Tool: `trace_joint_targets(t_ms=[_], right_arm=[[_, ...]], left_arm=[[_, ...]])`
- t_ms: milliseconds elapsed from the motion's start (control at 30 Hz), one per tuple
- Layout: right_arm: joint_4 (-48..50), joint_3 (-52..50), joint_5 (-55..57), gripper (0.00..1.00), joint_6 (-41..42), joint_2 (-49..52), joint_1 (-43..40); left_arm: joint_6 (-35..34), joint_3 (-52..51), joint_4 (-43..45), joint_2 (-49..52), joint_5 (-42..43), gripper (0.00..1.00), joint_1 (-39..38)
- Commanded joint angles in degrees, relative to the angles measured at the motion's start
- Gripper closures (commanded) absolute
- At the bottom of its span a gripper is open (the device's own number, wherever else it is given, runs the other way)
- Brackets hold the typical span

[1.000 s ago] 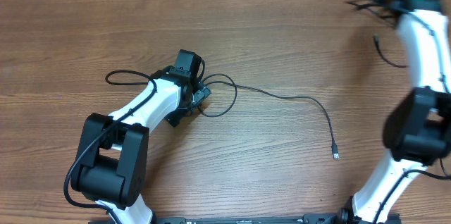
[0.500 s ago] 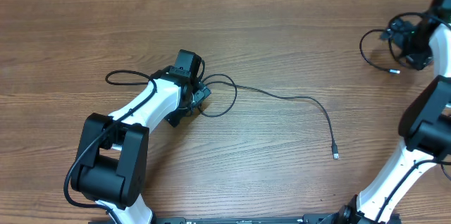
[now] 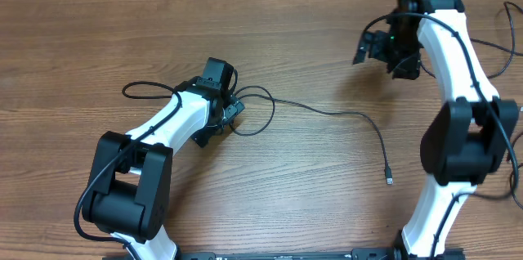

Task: Untangle cables

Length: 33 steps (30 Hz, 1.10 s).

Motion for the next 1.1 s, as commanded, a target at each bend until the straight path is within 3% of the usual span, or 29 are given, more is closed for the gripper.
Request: trace_joint_targets(t_ms=[0, 167, 467, 500, 633, 700, 833, 933, 1067], right_arm=[[-3.76, 0.42, 3.17, 0.0, 5.05, -10.73, 2.12], [-11.15, 0.42, 5.4, 0.0, 8.17, -22.32, 5.99], [-15.47, 0.39, 5.44, 0.0, 14.14, -41.48, 17.4], [-15.93, 0.39, 5.68, 0.0, 15.19, -43.04, 19.19], [-18.23, -0.26, 7.06, 0.0, 19.98, -47.63, 25.49], [-18.23, -2.36, 8.02, 0.0, 22.73, -50.34, 29.07], [-18.18, -8.94, 15.54, 0.0, 30.1, -54.64, 34.42], [-17.49, -17.05, 22.45, 0.0, 40.89, -57.24, 36.74], [-8.35, -28.61, 20.13, 0.0, 47.69, -57.88, 36.98]], left_arm=[[0.63, -1.9, -0.31, 1.79, 0.04, 0.0, 0.31], [0.63, -1.9, -0.31, 1.79, -0.09, 0.0, 0.31], [0.61, -1.9, -0.13, 1.79, 0.42, 0.0, 0.33], [2.54, -1.88, -0.44, 1.79, 1.84, 0.0, 0.33], [24.48, 1.22, -0.2, 0.31, 11.13, 0.01, 1.86], [31.17, 4.2, -3.82, -1.66, 13.07, 0.0, 2.64], [36.65, 10.21, -13.38, -9.79, 8.5, 0.01, 3.1], [36.68, 10.91, -15.58, -19.58, 4.63, 0.0, 2.75], [36.68, 10.8, -17.55, -32.76, 3.87, 0.0, 1.81]])
